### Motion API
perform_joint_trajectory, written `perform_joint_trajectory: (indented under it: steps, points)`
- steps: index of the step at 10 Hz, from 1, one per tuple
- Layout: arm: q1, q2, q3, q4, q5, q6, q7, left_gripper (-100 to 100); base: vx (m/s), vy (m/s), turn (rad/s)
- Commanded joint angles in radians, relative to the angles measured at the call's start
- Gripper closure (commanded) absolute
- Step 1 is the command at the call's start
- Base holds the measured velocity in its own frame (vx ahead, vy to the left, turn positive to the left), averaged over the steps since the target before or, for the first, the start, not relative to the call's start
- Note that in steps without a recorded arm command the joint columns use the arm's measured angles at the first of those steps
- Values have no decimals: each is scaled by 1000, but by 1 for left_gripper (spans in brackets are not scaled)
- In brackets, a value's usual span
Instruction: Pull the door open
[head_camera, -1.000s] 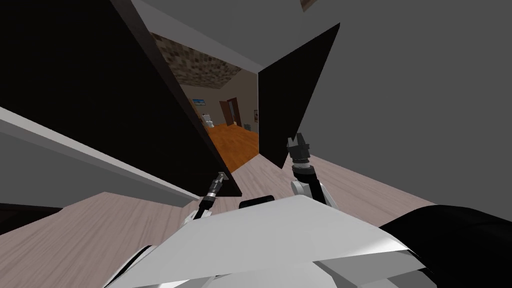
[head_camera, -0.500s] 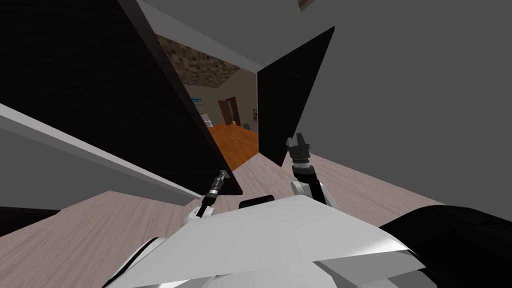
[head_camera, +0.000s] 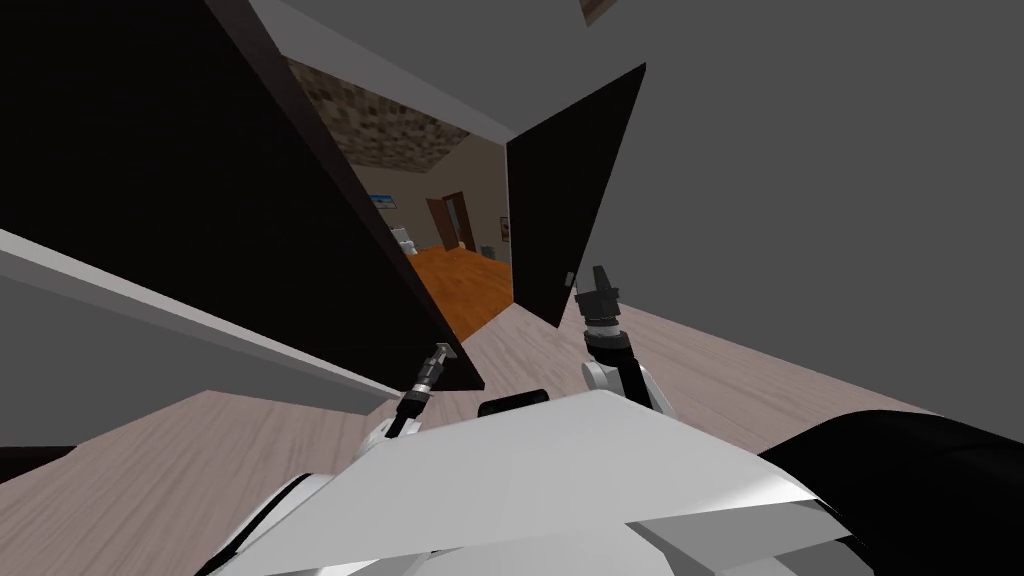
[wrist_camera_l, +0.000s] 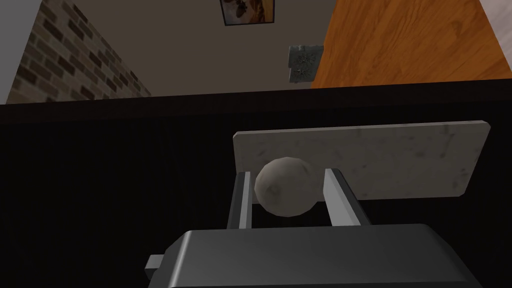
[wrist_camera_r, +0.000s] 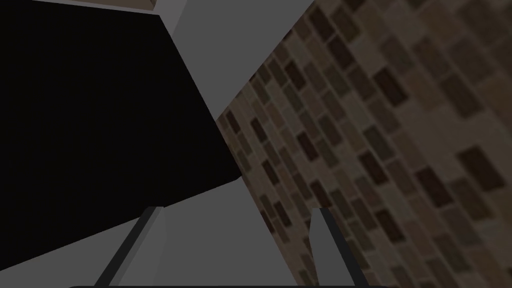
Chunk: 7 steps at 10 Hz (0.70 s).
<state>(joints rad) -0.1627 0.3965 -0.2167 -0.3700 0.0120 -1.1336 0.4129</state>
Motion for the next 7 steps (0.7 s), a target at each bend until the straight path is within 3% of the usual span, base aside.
perform_joint_trajectory:
  steps: [1,2,3,4,5,7]
  points:
    - [21,14,-11,10,-4,-35,14,100,-136,46,-82]
    - [21,14,-11,10,-4,-35,14,100,-96,38,-16]
    - [39,34,-21,20,-7,-73,31,100,-95,54,-108]
    - [48,44,-25,25,-9,-91,39,100,-132,67,-115]
    - [48,44,-25,25,-9,-91,39,100,-93,27,-30]
    - [63,61,-34,33,-11,-123,53,100,-50,19,-50]
